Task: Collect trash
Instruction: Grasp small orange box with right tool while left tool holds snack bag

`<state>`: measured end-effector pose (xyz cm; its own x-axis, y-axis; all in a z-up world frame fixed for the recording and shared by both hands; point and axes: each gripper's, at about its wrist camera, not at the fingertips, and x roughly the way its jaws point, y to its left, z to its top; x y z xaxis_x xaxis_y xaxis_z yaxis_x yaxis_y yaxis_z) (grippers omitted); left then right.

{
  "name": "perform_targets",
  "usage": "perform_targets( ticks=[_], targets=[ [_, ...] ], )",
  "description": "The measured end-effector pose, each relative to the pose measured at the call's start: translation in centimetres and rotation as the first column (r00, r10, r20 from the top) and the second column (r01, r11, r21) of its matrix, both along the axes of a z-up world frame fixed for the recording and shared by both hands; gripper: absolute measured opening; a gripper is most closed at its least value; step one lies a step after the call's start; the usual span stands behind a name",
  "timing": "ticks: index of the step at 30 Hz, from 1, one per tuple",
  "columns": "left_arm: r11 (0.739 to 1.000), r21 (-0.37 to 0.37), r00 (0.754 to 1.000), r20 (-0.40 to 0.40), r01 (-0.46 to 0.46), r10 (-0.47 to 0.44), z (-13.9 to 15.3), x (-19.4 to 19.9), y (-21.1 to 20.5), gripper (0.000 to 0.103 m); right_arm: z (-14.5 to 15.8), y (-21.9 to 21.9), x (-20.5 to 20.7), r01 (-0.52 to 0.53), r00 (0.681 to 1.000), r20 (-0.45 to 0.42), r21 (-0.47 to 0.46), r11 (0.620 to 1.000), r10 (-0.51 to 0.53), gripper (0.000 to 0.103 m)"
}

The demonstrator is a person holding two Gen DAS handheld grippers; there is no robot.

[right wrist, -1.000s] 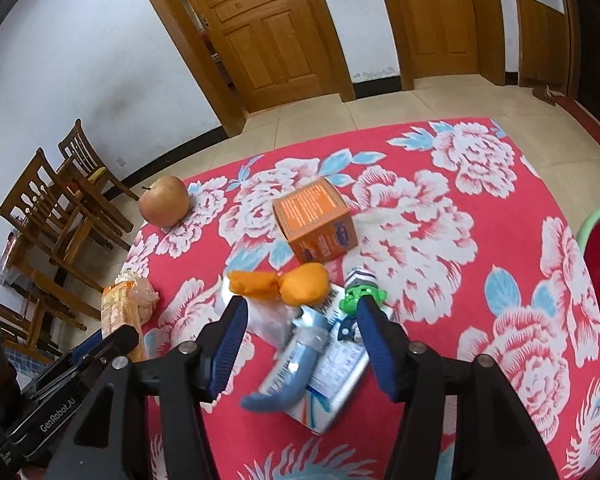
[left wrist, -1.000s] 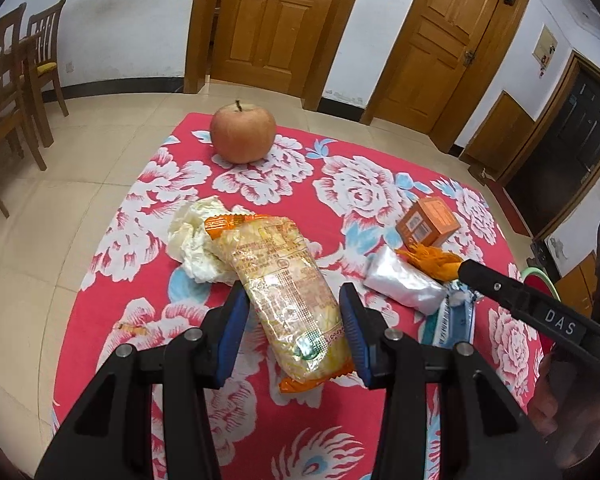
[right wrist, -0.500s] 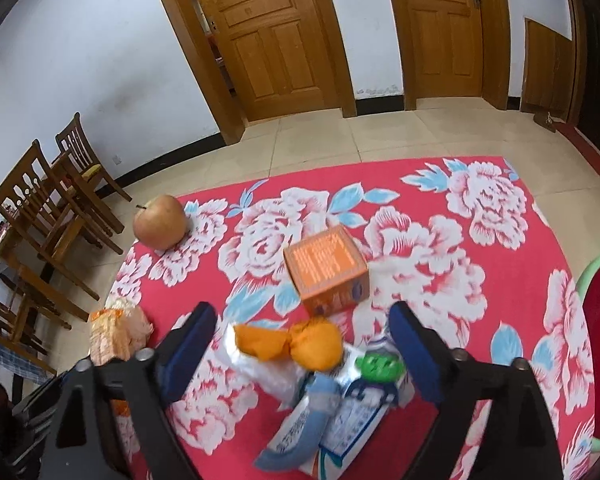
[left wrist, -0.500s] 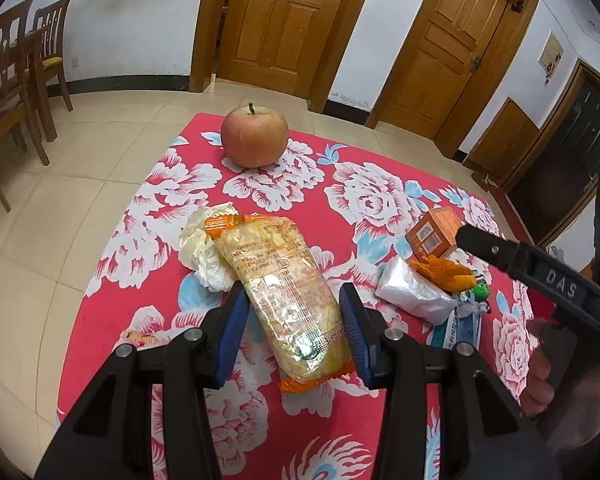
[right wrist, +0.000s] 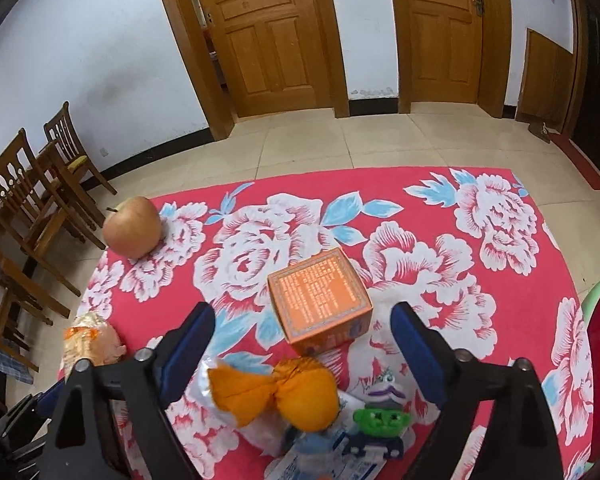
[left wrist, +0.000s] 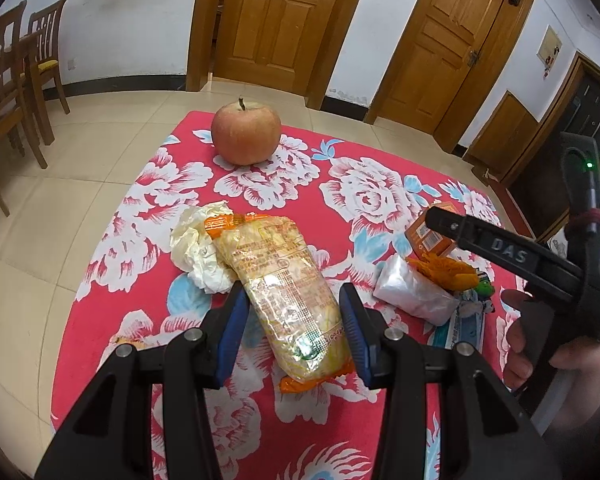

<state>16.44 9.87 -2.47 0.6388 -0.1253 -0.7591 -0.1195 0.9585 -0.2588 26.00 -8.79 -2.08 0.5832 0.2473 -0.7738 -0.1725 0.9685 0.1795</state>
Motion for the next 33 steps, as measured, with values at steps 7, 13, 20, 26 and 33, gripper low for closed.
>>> perform_targets(
  ticks=[7, 13, 20, 26, 33],
  targets=[
    [1.000, -0.002, 1.000, 0.004, 0.012, -0.012, 0.0, 0.2, -0.4, 0.047, -1.3, -0.4, 0.9, 0.005, 0.999, -0.043, 0.030, 1.000, -0.004, 0.067],
    [1.000, -0.002, 1.000, 0.005, 0.014, -0.014, 0.1, 0.3, -0.5, 0.047, -1.1, -1.0, 0.8, 0.012, 1.000, -0.027, 0.037, 0.999, -0.011, 0.060],
    [0.999, -0.002, 0.999, 0.015, 0.034, -0.034, 0.6, 0.2, -1.5, 0.047, 0.4, -1.8, -0.9, 0.019, 1.000, 0.015, 0.061, 0.998, -0.020, 0.060],
    [0.998, 0.002, 0.998, 0.034, 0.060, -0.060, 1.6, 0.0, -2.9, 0.047, 1.9, -3.3, -2.7, 0.030, 0.998, 0.048, 0.092, 0.995, -0.035, 0.060],
    [0.995, 0.002, 0.994, 0.057, 0.097, -0.097, 2.9, -0.4, -4.8, 0.047, 3.8, -6.1, -5.2, 0.066, 0.994, 0.079, 0.112, 0.991, -0.076, 0.060]
  ],
)
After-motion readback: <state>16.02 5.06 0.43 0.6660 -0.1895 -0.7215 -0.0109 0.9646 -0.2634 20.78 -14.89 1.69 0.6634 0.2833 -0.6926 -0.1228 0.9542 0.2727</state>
